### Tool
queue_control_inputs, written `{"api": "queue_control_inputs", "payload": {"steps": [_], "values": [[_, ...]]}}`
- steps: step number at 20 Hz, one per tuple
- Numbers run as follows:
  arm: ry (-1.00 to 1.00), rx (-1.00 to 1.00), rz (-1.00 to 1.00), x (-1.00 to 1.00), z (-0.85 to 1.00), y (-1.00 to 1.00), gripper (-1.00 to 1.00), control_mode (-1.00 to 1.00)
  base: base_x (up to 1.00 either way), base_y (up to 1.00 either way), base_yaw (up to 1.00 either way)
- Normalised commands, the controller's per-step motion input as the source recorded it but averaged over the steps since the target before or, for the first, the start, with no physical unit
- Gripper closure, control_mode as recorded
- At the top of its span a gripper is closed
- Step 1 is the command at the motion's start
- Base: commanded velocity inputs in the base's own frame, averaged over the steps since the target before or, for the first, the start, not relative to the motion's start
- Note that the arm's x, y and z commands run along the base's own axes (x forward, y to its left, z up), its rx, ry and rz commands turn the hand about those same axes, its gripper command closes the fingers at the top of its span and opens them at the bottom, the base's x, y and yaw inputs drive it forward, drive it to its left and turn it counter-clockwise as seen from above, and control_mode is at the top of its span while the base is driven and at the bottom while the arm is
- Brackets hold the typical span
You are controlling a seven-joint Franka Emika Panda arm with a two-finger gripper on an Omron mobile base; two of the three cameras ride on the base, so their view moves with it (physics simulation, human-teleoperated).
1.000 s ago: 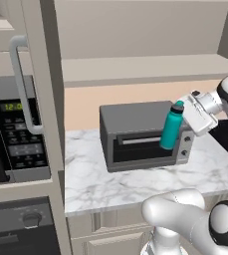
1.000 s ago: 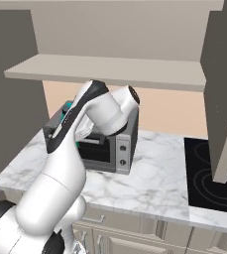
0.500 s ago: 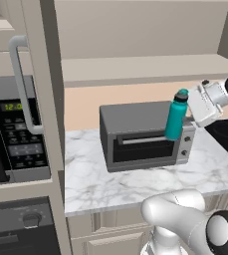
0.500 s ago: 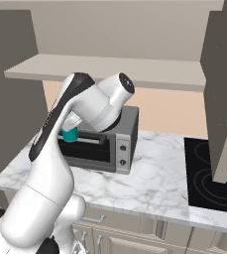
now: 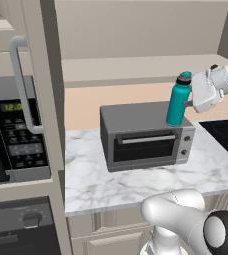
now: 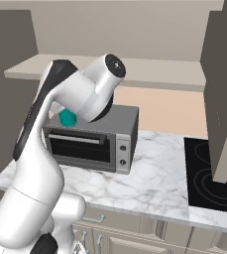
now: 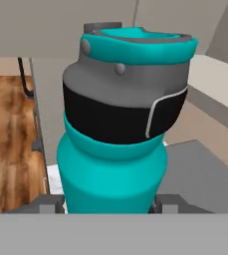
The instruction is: Pick the bottled water, bottled drink, water bottle from the counter and place them in the open cabinet.
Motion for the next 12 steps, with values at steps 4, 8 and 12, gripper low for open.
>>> {"api": "queue_control_inputs", "payload": {"steps": [4, 8, 12], "values": [[0.00, 0.00, -0.13, 0.00, 0.52, -0.02, 1.00, -1.00, 0.00, 0.00, 0.00], [0.00, 0.00, -0.12, 0.00, 0.49, -0.01, 1.00, -1.00, 0.00, 0.00, 0.00], [-0.01, 0.00, -0.12, 0.11, 0.47, 0.00, 1.00, -1.00, 0.00, 0.00, 0.00]]}}
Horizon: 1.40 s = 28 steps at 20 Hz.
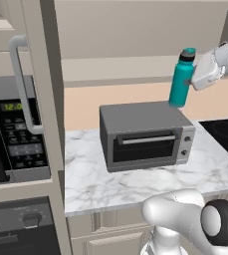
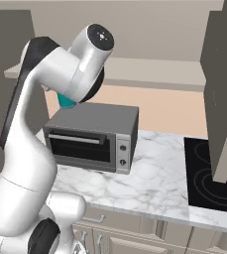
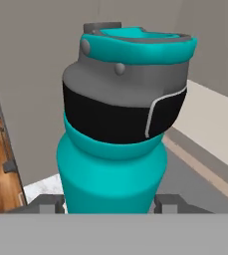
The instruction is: Pick the bottled water, bottled drink, water bottle from the counter and place them in the open cabinet.
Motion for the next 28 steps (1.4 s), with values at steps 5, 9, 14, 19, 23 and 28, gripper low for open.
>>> {"api": "queue_control_inputs", "payload": {"steps": [5, 9, 14, 19, 23, 28], "values": [[-0.07, 0.00, -0.12, 0.15, 0.35, -0.02, 1.00, -1.00, 0.00, 0.00, 0.00], [-0.08, 0.00, -0.11, 0.23, 0.36, 0.00, 1.00, -1.00, 0.00, 0.00, 0.00], [-0.06, 0.00, -0.10, 0.31, 0.25, 0.00, 1.00, -1.00, 0.00, 0.00, 0.00], [-0.02, 0.00, -0.09, 0.43, 0.11, 0.00, 1.00, -1.00, 0.00, 0.00, 0.00], [0.00, 0.00, -0.06, 0.45, 0.00, 0.00, 1.00, -1.00, 0.00, 0.00, 0.00], [0.00, 0.00, -0.01, 0.37, 0.00, 0.00, 1.00, -1.00, 0.00, 0.00, 0.00]]}}
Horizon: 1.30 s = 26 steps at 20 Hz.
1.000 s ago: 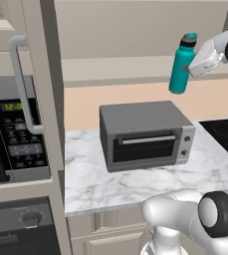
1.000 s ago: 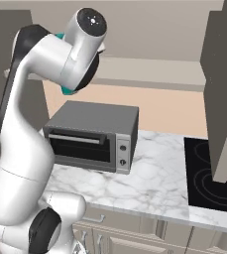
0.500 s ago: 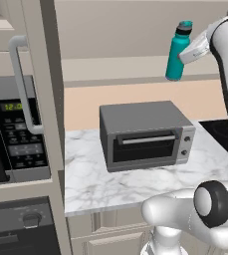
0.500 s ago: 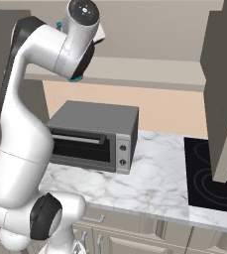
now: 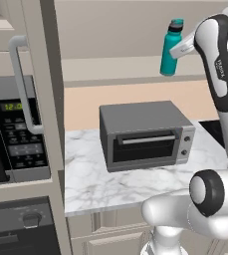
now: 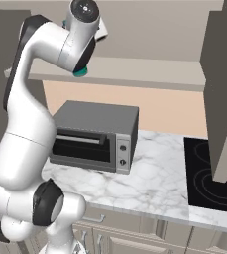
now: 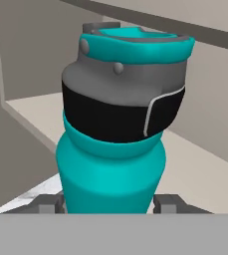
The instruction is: Pick the bottled water, bottled drink, water bottle from the counter and place them in the open cabinet.
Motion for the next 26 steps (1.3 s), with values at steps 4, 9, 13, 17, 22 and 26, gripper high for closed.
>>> {"api": "queue_control_inputs", "payload": {"steps": [4, 9, 13, 17, 22, 26], "values": [[0.00, 0.00, 0.00, 0.32, 0.00, 0.00, 1.00, -1.00, 0.00, 0.00, 0.00], [0.00, 0.01, 0.00, 0.28, -0.01, 0.00, 1.00, -1.00, 0.00, 0.00, 0.00], [0.00, 0.00, 0.00, 0.32, -0.05, 0.00, 1.00, -1.00, 0.00, 0.00, 0.00], [0.00, 0.00, 0.00, 0.34, -0.07, 0.00, 1.00, -1.00, 0.00, 0.00, 0.00], [0.00, 0.00, 0.00, 0.35, -0.09, 0.00, 1.00, -1.00, 0.00, 0.00, 0.00], [0.00, 0.00, 0.00, 0.35, -0.09, 0.00, 1.00, -1.00, 0.00, 0.00, 0.00]]}}
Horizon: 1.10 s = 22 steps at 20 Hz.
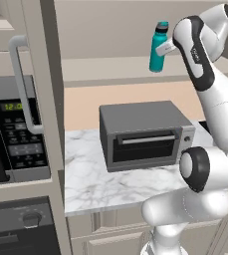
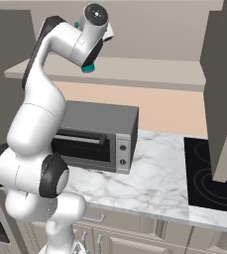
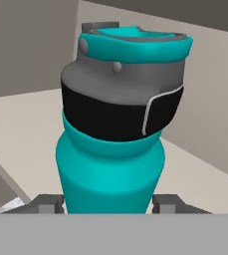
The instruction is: Pick the bottled water, bottled drink, water bottle from the counter and place them in the open cabinet.
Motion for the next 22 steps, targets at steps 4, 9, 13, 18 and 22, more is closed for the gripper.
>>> {"api": "queue_control_inputs", "payload": {"steps": [4, 9, 13, 18, 22], "values": [[0.00, 0.01, 0.00, 0.34, -0.06, 0.00, 1.00, -1.00, 0.00, 0.00, 0.00], [0.00, 0.01, 0.00, 0.34, -0.02, 0.00, 1.00, -1.00, 0.00, 0.00, 0.00], [0.00, 0.01, 0.00, 0.32, -0.02, -0.01, 1.00, -1.00, 0.00, 0.00, 0.00], [0.00, 0.01, 0.00, 0.32, -0.02, -0.01, 1.00, -1.00, 0.00, 0.00, 0.00], [0.00, 0.01, 0.00, 0.28, -0.01, -0.02, 1.00, -1.00, 0.00, 0.00, 0.00]]}}
